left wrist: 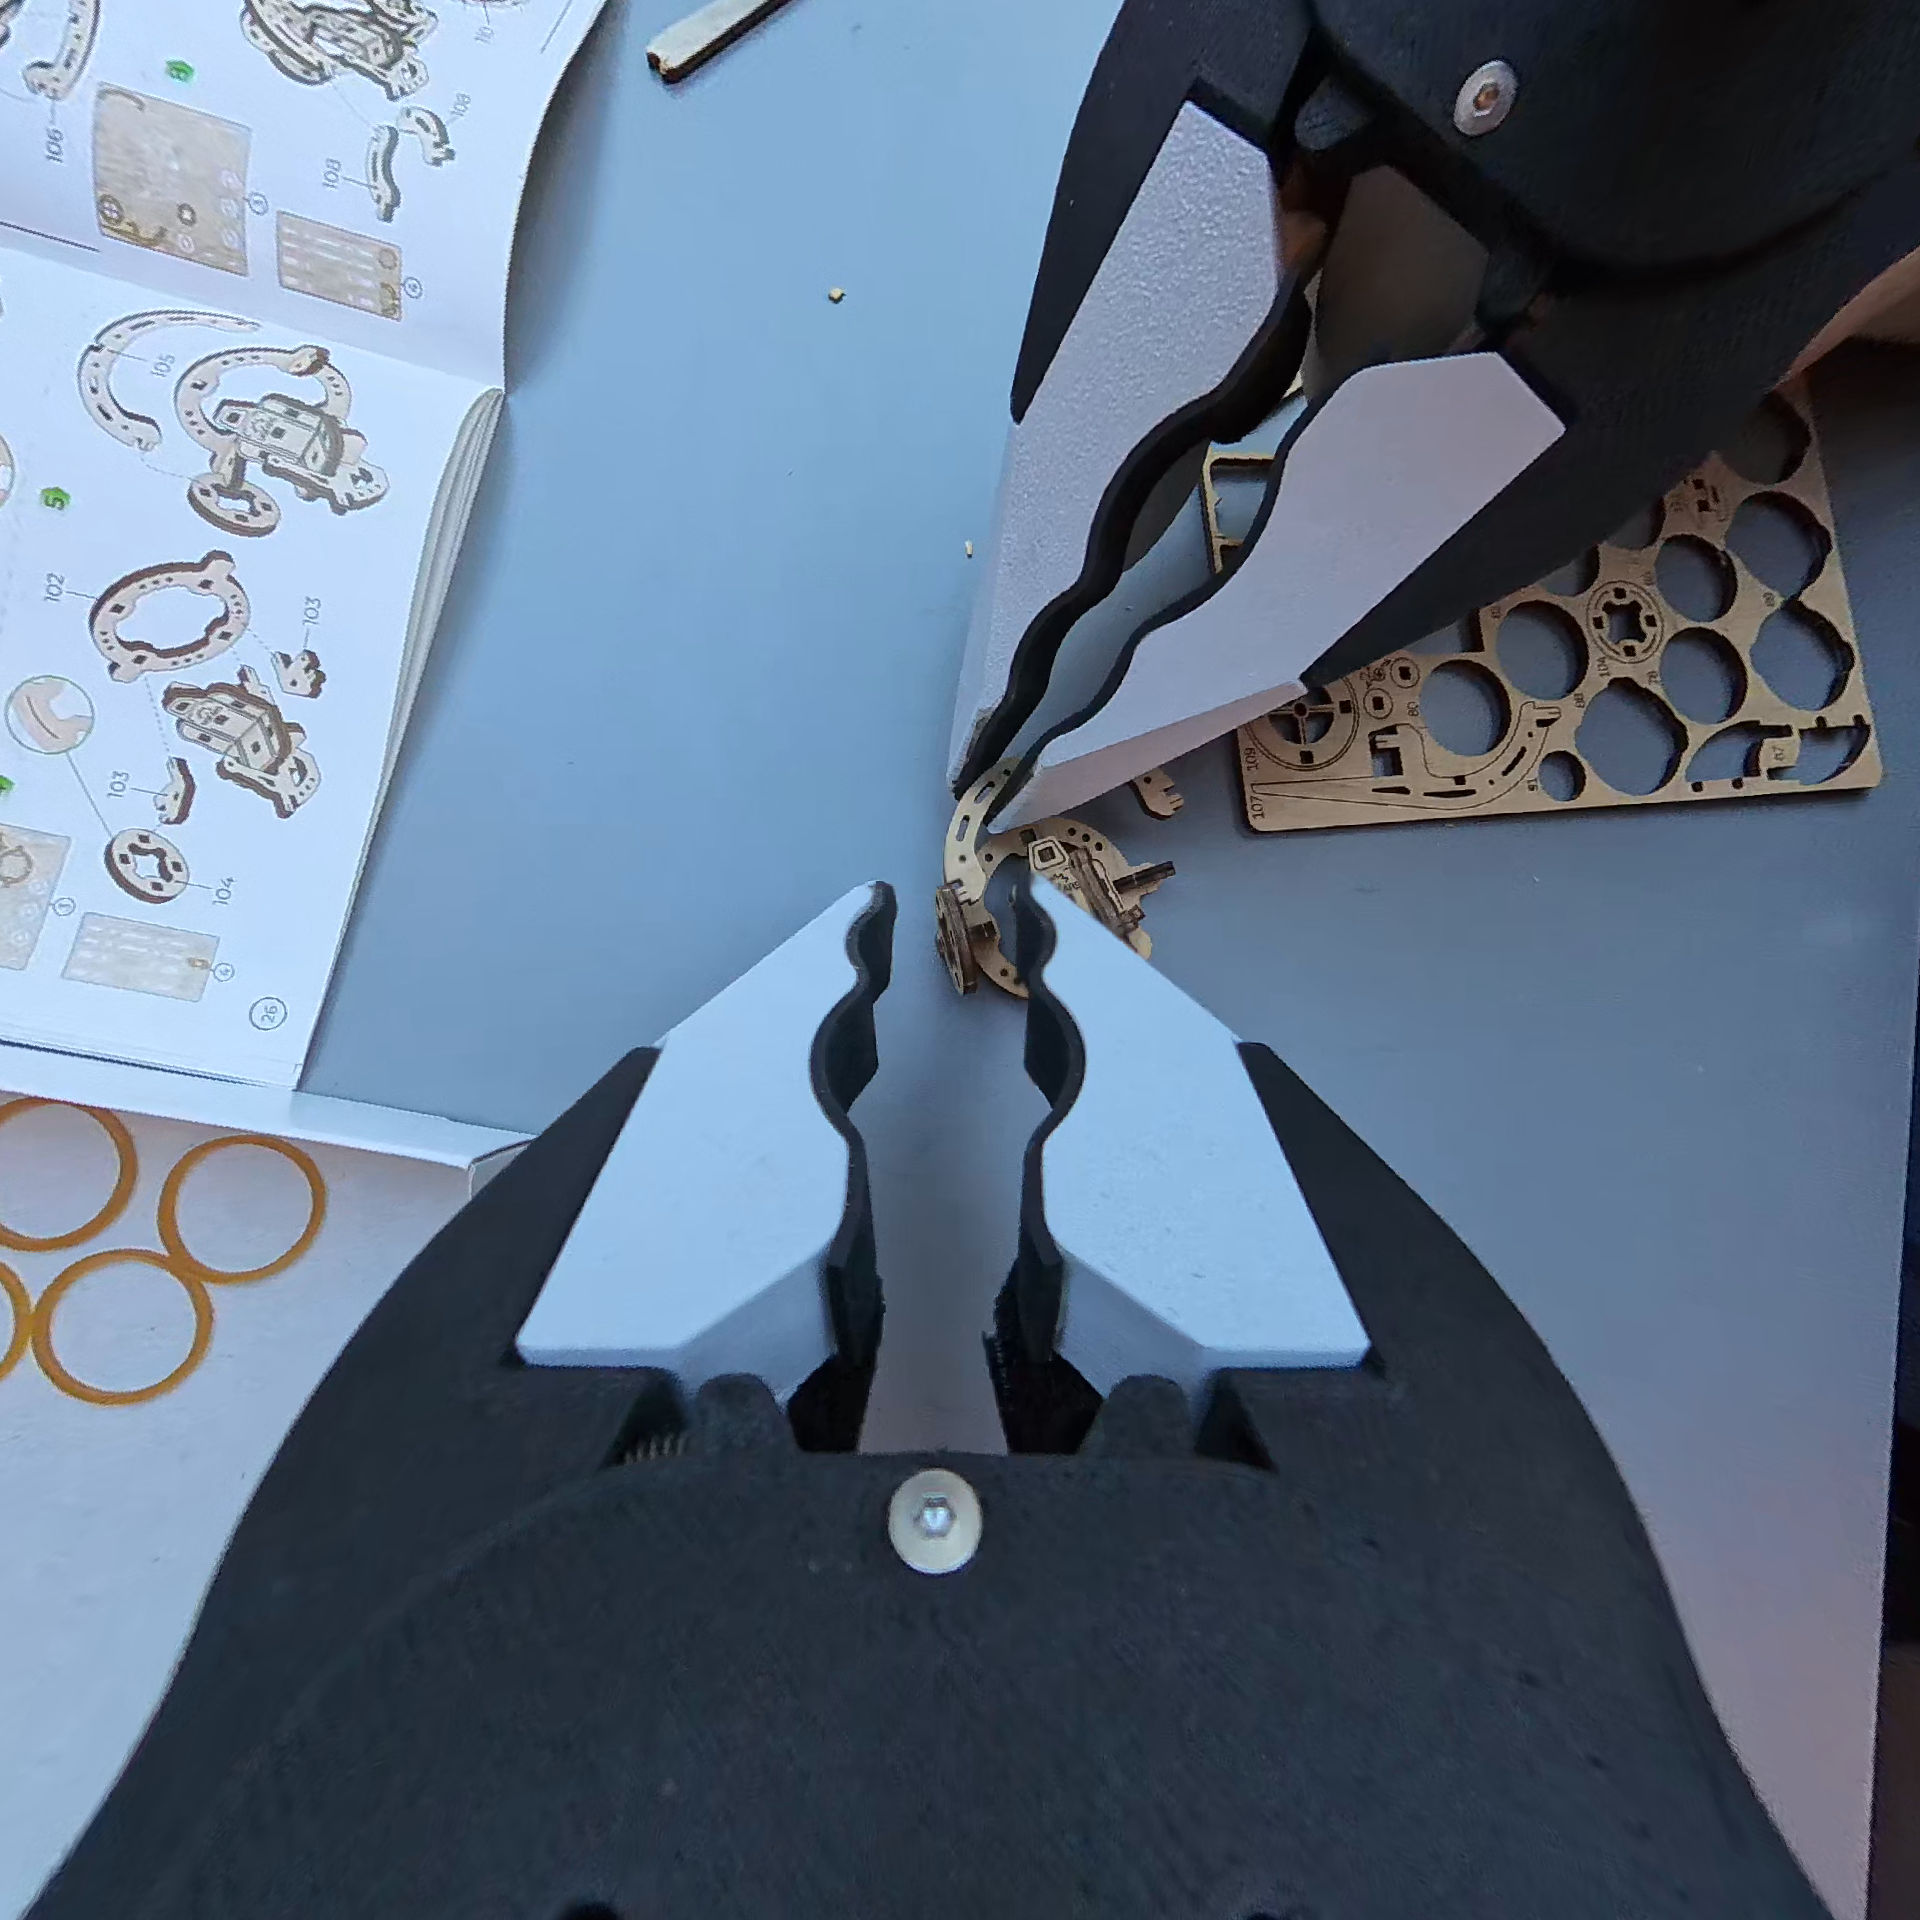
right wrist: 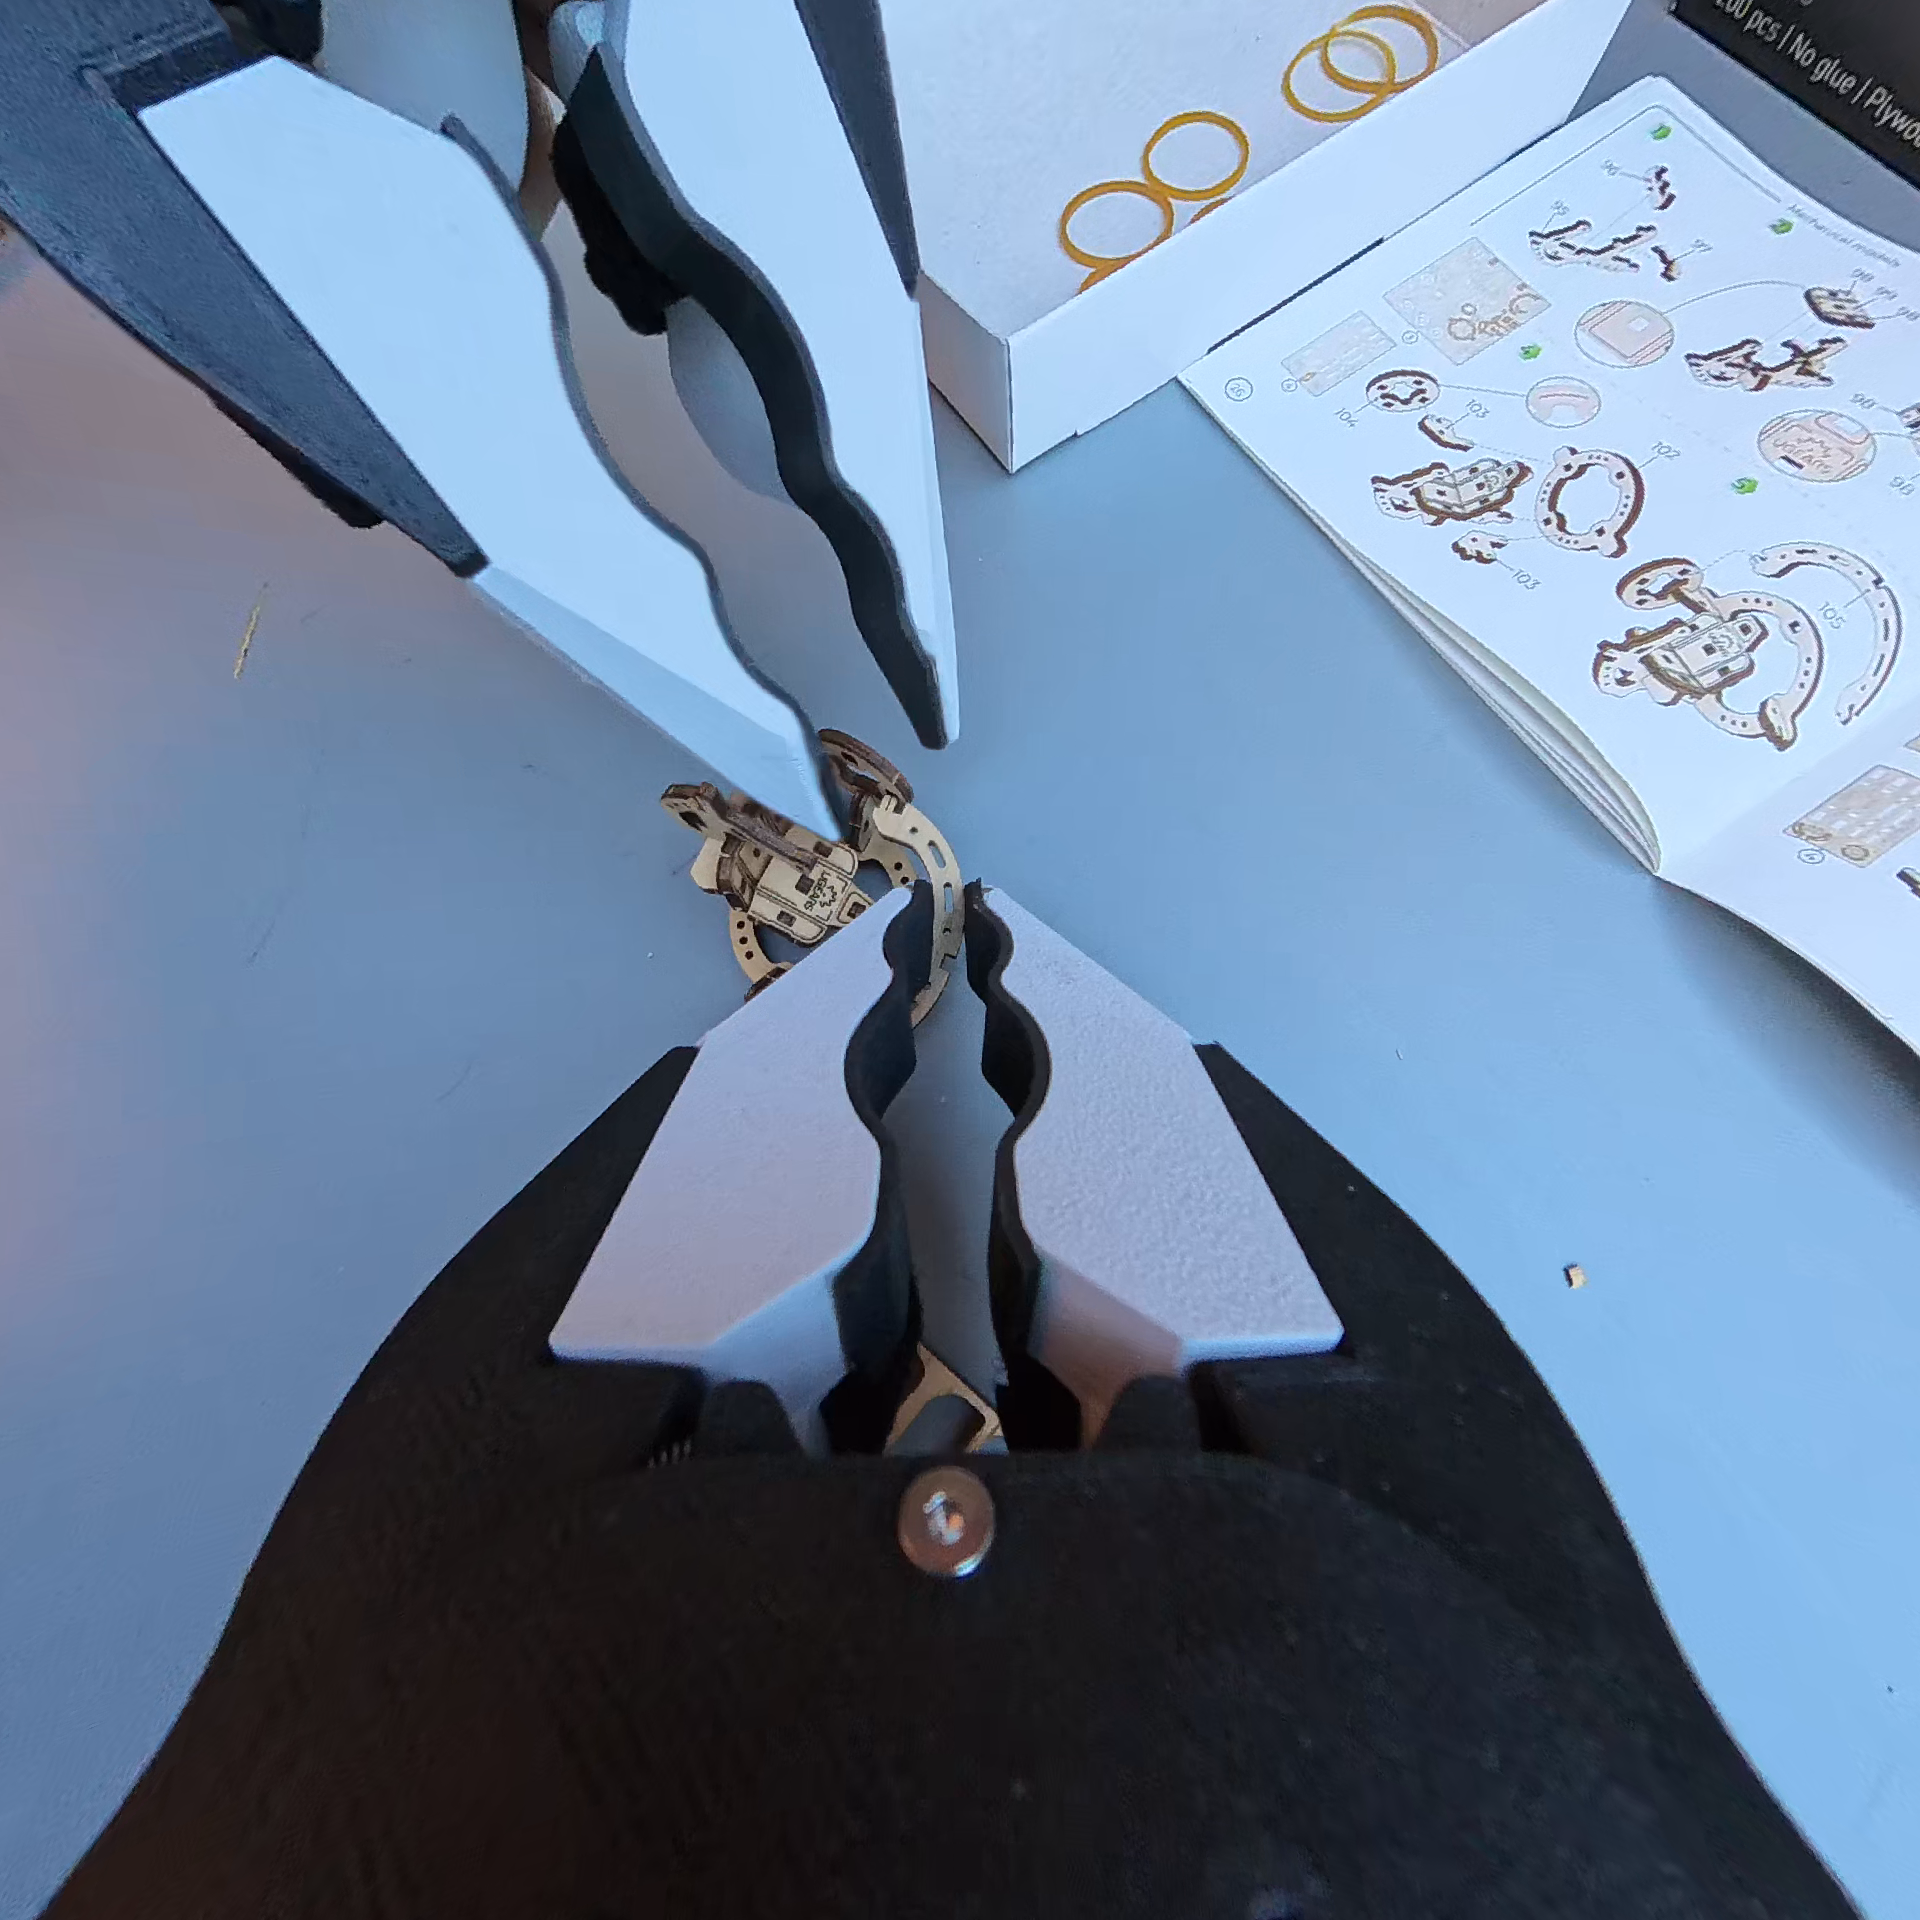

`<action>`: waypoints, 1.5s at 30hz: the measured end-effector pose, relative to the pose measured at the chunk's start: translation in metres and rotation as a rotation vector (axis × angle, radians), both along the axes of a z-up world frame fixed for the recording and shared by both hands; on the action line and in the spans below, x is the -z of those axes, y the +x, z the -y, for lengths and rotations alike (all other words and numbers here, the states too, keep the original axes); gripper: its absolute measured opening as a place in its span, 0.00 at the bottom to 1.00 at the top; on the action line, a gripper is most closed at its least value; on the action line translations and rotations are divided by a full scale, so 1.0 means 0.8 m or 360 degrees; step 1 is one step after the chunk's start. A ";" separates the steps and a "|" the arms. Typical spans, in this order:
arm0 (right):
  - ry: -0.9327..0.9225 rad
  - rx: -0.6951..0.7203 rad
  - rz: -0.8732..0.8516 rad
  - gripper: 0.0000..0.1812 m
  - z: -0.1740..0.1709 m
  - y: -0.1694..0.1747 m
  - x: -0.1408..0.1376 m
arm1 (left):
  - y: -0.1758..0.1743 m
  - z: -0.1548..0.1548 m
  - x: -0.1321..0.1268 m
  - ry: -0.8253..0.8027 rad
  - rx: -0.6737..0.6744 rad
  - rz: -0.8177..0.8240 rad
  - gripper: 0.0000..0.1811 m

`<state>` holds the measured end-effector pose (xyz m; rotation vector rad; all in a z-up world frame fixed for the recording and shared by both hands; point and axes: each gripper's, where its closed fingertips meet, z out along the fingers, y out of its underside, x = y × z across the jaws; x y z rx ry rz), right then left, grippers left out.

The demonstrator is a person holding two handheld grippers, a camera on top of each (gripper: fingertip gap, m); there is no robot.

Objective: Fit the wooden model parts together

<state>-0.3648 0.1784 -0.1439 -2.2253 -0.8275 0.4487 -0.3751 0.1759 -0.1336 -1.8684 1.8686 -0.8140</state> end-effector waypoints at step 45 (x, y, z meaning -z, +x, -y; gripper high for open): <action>0.0059 -0.0073 0.0028 0.03 0.003 -0.012 -0.001 | -0.023 0.000 0.005 -0.0013 -0.0011 -0.0111 0.11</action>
